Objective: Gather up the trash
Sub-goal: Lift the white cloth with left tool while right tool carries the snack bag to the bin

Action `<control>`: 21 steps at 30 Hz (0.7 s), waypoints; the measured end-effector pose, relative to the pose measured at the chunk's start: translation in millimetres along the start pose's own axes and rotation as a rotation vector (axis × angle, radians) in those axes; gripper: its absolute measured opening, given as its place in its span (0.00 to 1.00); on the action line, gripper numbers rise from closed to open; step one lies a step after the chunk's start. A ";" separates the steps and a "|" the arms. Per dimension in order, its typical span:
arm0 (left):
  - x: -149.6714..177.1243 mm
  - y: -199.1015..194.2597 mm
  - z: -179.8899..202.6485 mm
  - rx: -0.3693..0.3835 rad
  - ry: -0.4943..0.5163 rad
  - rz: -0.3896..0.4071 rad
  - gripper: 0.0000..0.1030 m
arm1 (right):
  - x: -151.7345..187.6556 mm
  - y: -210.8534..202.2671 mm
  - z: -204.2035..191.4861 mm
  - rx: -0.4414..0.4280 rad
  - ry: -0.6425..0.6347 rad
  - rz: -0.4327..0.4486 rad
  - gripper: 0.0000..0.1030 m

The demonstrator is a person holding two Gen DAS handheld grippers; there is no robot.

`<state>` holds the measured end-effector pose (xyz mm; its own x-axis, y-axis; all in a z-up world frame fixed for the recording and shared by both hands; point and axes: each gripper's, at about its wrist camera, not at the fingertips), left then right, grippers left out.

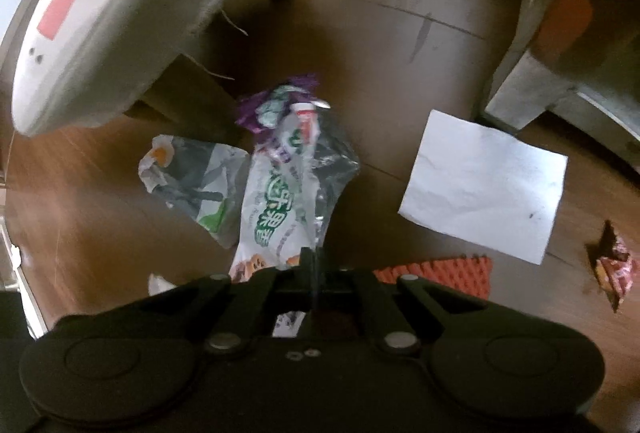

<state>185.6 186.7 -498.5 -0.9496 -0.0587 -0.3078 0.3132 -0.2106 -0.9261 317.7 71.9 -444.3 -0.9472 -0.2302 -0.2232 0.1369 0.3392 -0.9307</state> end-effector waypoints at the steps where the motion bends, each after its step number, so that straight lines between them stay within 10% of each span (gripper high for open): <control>1: 0.5 -5.0 -2.0 -0.001 -0.005 0.003 0.20 | -1.4 -2.8 1.4 0.004 -0.002 0.007 0.00; 21: -32.9 -178.6 -34.2 -0.193 -0.166 0.298 0.20 | 36.4 -209.8 -21.6 -0.009 -0.107 0.257 0.00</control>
<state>161.4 259.5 -330.5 -0.8008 -0.2500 -0.5442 0.5564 0.0257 -0.8305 248.2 12.0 -250.9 -0.8453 -0.2305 -0.4820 0.3660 0.4074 -0.8367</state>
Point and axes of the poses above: each gripper's, at about its wrist camera, not at the fingertips, and y roughly the way its jaws point, z to its right, x to its underside, and after that the axes turned 13 degrees about z, right-handed
